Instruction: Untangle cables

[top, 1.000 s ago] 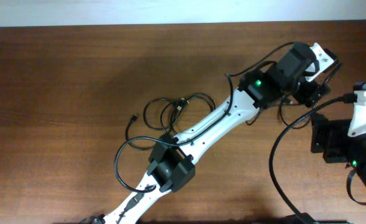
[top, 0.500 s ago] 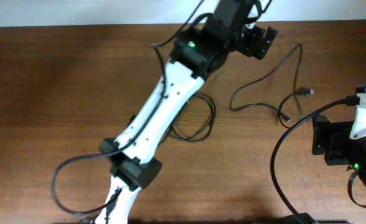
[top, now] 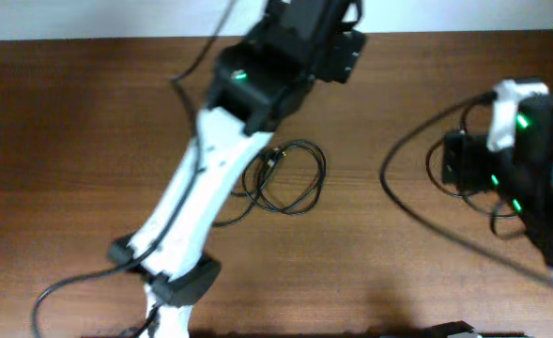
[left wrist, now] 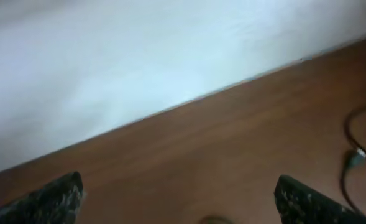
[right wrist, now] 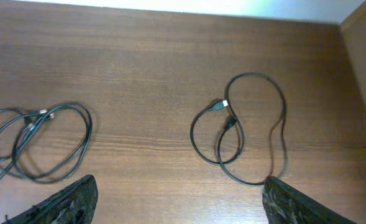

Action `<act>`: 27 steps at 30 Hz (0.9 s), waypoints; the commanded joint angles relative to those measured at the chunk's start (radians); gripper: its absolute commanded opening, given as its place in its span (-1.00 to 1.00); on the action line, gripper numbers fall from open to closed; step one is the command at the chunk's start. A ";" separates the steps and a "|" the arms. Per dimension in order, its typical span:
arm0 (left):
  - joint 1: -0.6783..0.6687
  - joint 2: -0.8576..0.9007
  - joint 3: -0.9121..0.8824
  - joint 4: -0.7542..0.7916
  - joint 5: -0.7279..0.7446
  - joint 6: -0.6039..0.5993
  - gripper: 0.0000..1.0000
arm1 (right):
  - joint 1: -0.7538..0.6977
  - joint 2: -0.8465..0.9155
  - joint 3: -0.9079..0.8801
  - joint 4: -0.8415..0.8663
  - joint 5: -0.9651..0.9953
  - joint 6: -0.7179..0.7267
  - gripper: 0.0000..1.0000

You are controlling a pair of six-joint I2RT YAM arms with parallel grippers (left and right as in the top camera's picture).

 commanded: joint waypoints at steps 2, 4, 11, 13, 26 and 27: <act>0.089 -0.219 0.012 -0.076 -0.100 -0.045 0.98 | -0.008 0.122 0.006 0.072 0.111 0.139 0.68; 0.125 -0.277 0.012 -0.108 -0.100 -0.045 0.98 | -0.008 0.170 0.006 0.121 0.161 0.179 0.68; 0.154 -0.406 0.011 0.023 -0.146 -0.010 0.98 | -0.008 0.196 0.006 0.214 0.150 0.238 0.68; 0.154 -0.423 0.008 0.018 -0.158 -0.003 0.98 | -0.008 0.196 0.006 0.212 0.151 0.237 0.68; 0.154 -0.887 -0.923 0.521 -0.442 0.073 0.98 | -0.278 0.196 0.006 0.372 0.157 0.233 0.92; 0.154 -0.904 -0.953 0.522 -0.453 0.072 0.98 | -0.328 0.196 0.006 0.402 0.157 0.233 0.93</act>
